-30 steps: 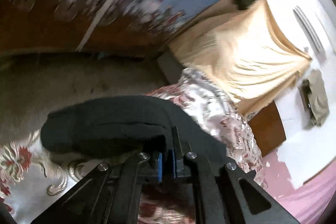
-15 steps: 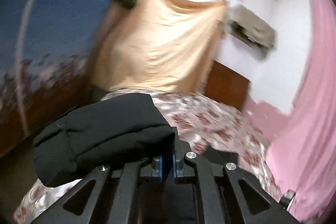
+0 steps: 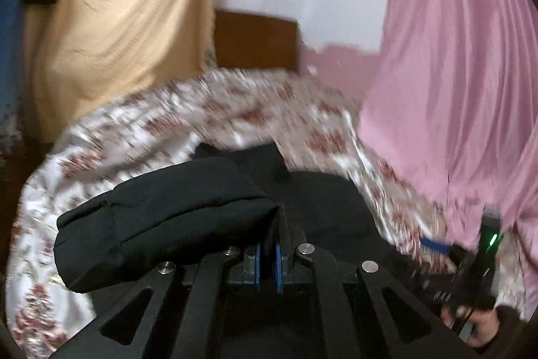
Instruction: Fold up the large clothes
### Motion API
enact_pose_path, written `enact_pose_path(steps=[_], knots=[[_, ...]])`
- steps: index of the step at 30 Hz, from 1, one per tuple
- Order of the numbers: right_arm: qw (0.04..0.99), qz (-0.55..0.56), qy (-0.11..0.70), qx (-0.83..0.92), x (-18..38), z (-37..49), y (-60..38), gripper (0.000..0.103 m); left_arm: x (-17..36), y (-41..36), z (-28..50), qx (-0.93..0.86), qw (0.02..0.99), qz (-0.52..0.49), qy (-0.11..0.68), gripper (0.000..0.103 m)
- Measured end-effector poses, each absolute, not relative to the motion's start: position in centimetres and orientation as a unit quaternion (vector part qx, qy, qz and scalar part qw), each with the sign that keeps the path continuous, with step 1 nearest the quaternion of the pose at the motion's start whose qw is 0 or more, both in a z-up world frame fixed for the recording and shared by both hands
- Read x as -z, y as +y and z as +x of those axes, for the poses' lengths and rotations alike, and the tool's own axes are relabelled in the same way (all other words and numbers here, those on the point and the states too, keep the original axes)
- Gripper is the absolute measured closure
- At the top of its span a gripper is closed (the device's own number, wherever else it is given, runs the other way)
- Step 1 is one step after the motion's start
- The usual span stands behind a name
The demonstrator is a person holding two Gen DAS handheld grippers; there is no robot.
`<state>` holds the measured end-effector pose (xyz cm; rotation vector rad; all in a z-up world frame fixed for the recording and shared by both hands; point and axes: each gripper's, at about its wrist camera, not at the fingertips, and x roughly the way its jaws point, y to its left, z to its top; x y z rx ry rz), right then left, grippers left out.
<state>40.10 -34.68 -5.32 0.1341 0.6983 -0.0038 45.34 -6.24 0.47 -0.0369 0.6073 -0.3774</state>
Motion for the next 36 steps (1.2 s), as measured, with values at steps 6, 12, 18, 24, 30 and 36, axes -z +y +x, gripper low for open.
enact_pose_path(steps=[6, 12, 18, 24, 30, 36], knots=[[0.935, 0.133, 0.330, 0.004, 7.6, 39.8, -38.5, 0.014, 6.3, -10.4, 46.2, 0.188, 0.903, 0.024, 0.386, 0.092], [0.925, 0.193, 0.328, 0.001, 9.9, 39.7, -40.5, 0.014, 7.6, -12.0, 44.0, 0.231, 0.898, 0.047, 0.371, 0.036], [0.918, 0.233, 0.322, 0.006, 10.9, 39.7, -41.8, 0.014, 8.0, -12.9, 43.7, 0.263, 0.884, 0.066, 0.380, 0.034], [0.918, 0.224, 0.328, -0.004, 11.3, 39.9, -41.4, 0.014, 8.5, -8.6, 41.5, 0.309, 0.860, -0.028, 0.406, 0.026], [0.928, 0.163, 0.335, -0.026, 10.1, 40.0, -38.7, 0.014, 7.5, -4.0, 37.6, 0.321, 0.860, -0.060, 0.391, 0.019], [0.934, 0.000, 0.337, -0.117, 7.3, 39.3, -29.8, 0.014, 6.9, 4.5, 36.8, 0.140, 0.905, -0.104, 0.387, 0.012]])
